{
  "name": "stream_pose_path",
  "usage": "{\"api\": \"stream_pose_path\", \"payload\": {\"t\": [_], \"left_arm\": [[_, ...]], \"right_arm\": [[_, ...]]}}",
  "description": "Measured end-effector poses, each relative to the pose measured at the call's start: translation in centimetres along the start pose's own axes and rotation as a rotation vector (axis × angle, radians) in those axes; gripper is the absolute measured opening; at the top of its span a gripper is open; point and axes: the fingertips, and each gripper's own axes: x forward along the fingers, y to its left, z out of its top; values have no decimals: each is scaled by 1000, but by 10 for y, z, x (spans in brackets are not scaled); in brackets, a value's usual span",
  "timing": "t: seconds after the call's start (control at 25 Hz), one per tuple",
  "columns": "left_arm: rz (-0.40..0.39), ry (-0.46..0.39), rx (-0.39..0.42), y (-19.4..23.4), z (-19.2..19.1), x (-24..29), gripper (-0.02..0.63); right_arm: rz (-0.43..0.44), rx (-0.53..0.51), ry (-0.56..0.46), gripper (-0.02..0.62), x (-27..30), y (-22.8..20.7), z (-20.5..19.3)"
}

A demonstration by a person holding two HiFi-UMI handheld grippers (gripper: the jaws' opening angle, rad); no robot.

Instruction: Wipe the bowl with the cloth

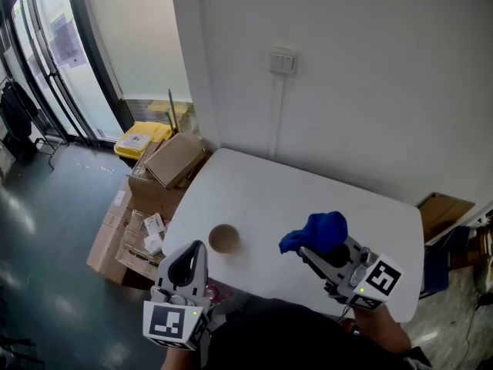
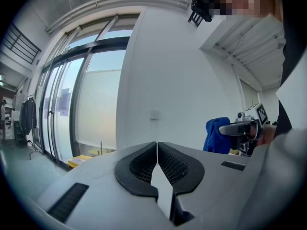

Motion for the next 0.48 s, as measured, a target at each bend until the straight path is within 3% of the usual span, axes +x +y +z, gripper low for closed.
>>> {"api": "stream_pose_path", "payload": {"t": [0.48], "left_arm": [[18,36,23,5,-4,-9,18]], "right_arm": [[69,-49,-2,43,8,18,0]]}}
